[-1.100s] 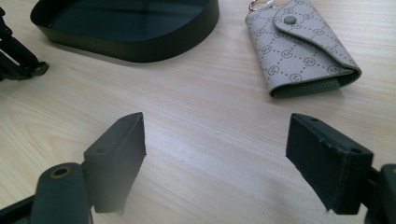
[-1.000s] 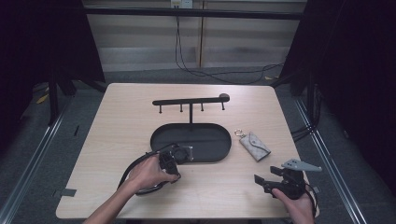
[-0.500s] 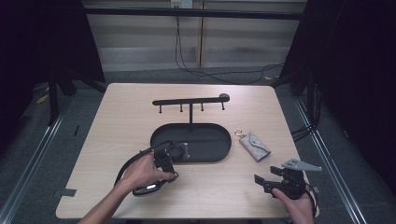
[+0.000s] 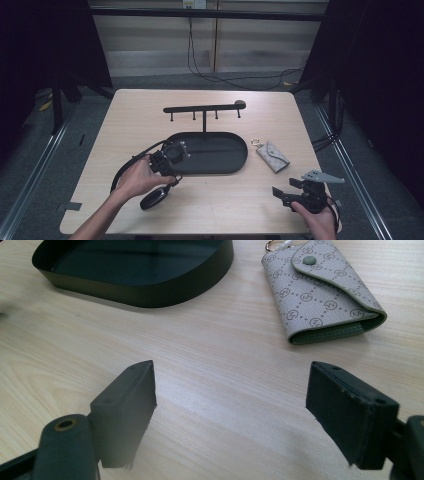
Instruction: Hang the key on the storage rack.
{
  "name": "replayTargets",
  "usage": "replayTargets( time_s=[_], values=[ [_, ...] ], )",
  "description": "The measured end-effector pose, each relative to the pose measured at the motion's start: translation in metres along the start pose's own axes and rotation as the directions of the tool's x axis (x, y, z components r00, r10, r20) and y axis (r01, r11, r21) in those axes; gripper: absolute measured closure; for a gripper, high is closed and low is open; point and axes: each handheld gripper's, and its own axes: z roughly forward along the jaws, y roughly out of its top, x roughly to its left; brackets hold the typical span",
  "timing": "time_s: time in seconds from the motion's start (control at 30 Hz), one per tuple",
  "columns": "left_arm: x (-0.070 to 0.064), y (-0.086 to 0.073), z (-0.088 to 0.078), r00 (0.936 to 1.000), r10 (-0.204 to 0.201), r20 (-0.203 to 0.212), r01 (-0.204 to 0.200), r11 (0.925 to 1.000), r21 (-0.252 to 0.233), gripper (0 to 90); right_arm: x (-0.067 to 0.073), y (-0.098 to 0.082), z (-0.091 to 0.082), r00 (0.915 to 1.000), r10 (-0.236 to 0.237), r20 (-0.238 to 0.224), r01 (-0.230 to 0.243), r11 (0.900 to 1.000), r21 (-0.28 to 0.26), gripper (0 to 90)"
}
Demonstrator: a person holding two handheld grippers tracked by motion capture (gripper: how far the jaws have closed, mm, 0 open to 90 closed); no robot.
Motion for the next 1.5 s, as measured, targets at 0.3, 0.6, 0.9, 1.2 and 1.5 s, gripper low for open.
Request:
replayTargets(
  time_s=[0.3, 0.6, 0.9, 1.2, 1.5],
  values=[
    [0.008, -0.006, -0.029, 0.9993, -0.007, -0.037, 0.005, 0.9991, -0.042, 70.6, 0.000, 0.000, 0.000, 1.0000, 0.004, -0.007, -0.004, 1.000, -0.001, 20.5],
    [0.016, -0.012, -0.048, 0.9995, -0.012, -0.027, 0.010, 0.9969, -0.079, 70.6, 0.000, 0.000, 0.000, 1.0000, 0.006, -0.003, -0.006, 1.000, 0.001, 20.5],
    [0.018, -0.015, -0.059, 0.9991, -0.026, -0.033, 0.023, 0.9950, -0.097, 70.7, 0.000, 0.000, 0.000, 1.0000, 0.006, -0.007, -0.006, 1.000, 0.003, 20.5],
    [0.021, -0.015, -0.071, 0.9977, -0.055, -0.038, 0.051, 0.9945, -0.092, 70.7, 0.000, 0.000, 0.001, 0.9999, 0.010, -0.003, -0.010, 1.000, 0.006, 20.5],
    [0.028, -0.013, -0.082, 0.9901, -0.125, -0.064, 0.120, 0.9900, -0.074, 70.8, 0.000, 0.000, 0.000, 0.9999, 0.009, -0.005, -0.009, 1.000, 0.006, 20.5]
  ],
)
